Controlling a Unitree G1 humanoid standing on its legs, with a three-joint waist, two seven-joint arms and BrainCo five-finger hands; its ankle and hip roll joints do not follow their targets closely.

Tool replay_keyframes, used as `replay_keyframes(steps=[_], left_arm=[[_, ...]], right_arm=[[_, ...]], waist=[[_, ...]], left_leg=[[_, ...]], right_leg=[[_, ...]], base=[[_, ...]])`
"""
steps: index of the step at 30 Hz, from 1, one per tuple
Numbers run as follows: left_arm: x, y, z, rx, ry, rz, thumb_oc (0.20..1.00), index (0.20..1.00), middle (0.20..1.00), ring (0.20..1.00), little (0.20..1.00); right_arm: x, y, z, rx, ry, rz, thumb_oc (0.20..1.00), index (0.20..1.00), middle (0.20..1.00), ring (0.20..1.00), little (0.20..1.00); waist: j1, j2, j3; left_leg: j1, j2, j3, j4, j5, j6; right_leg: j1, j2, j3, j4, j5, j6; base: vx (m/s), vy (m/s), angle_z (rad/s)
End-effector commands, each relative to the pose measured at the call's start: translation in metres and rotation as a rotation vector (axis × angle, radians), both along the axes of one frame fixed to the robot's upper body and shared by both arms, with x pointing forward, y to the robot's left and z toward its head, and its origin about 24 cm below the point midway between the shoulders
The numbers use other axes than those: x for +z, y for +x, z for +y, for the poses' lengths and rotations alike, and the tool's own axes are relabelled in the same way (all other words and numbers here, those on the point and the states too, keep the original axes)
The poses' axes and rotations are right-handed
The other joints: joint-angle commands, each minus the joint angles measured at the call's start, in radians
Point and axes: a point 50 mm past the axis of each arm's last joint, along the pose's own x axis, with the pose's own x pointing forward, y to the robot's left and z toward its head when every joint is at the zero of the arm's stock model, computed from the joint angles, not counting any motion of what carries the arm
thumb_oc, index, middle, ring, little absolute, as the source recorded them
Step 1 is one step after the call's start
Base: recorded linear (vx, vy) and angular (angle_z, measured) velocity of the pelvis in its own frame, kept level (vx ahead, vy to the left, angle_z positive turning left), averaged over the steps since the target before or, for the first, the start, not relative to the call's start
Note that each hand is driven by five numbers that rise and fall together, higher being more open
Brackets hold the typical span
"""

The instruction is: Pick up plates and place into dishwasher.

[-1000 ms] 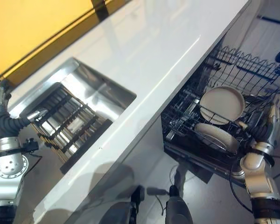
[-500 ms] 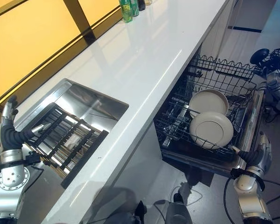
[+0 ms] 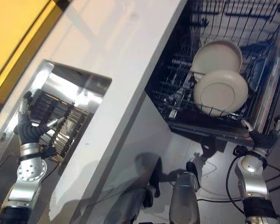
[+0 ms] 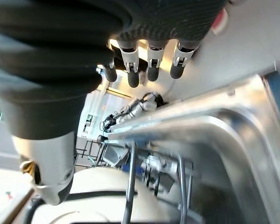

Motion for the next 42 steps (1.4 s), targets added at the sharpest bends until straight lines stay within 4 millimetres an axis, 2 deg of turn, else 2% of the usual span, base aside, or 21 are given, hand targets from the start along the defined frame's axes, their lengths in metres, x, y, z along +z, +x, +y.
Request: replay_keyframes(steps=[1,6,11,15,24,37,42], left_arm=[[0.021,0.002,0.004,0.042,-0.044,-0.131,1.000,1.000,1.000,1.000,1.000],[0.030,0.008,-0.002,0.042,-0.054,-0.170,1.000,1.000,1.000,1.000,1.000],[0.037,0.012,-0.007,0.026,-0.055,-0.189,1.000,1.000,1.000,1.000,1.000],[0.041,0.016,-0.012,0.016,-0.061,-0.197,1.000,1.000,1.000,1.000,1.000],[0.042,0.021,-0.019,0.005,-0.072,-0.198,1.000,1.000,1.000,1.000,1.000],[0.044,0.023,-0.028,-0.041,-0.086,-0.201,1.000,1.000,1.000,1.000,1.000],[0.042,0.024,-0.030,-0.048,-0.091,-0.194,1.000,1.000,1.000,1.000,1.000]], right_arm=[[0.045,0.022,0.009,0.112,-0.052,-0.211,1.000,1.000,1.000,1.000,1.000],[0.069,0.039,0.019,0.199,-0.073,-0.293,1.000,1.000,1.000,1.000,1.000],[0.086,0.057,0.031,0.337,-0.111,-0.288,1.000,1.000,1.000,1.000,1.000],[0.089,0.069,0.045,0.437,-0.131,-0.264,1.000,1.000,1.000,1.000,1.000],[0.094,0.088,0.066,0.509,-0.095,-0.239,1.000,1.000,1.000,1.000,1.000],[0.118,0.107,0.141,0.686,-0.143,-0.284,1.000,1.000,1.000,1.000,1.000],[0.126,0.114,0.162,0.736,-0.126,-0.288,1.000,1.000,1.000,1.000,1.000]], waist=[[0.007,-0.010,0.013],[0.015,0.005,0.043],[0.030,0.014,0.061],[0.040,0.018,0.069],[0.071,0.028,0.069],[0.123,0.025,0.069],[0.147,0.032,0.069]], left_leg=[[-0.096,-0.017,-0.059,0.205,-0.108,-0.023],[-0.140,-0.019,-0.065,0.204,-0.097,-0.029],[-0.166,-0.020,-0.070,0.194,-0.084,-0.031],[-0.173,-0.025,-0.074,0.188,-0.078,-0.029],[-0.195,-0.041,-0.084,0.186,-0.069,-0.022],[-0.185,-0.076,-0.097,0.175,-0.070,-0.006],[-0.170,-0.096,-0.106,0.181,-0.076,-0.001]], right_leg=[[0.076,-0.100,0.016,-0.192,0.114,0.045],[0.031,-0.106,0.012,-0.185,0.116,0.040],[0.001,-0.111,0.007,-0.180,0.118,0.039],[-0.010,-0.112,0.004,-0.178,0.118,0.034],[-0.039,-0.124,-0.005,-0.155,0.112,0.030],[-0.028,-0.158,-0.017,-0.180,0.142,0.038],[-0.009,-0.179,-0.027,-0.174,0.150,0.036]], base=[[-0.10,0.012,-0.05],[-0.09,0.001,0.01],[-0.05,0.002,0.02],[0.00,0.022,0.01],[0.02,0.052,0.05],[0.03,0.066,0.10],[0.02,0.075,0.13]])
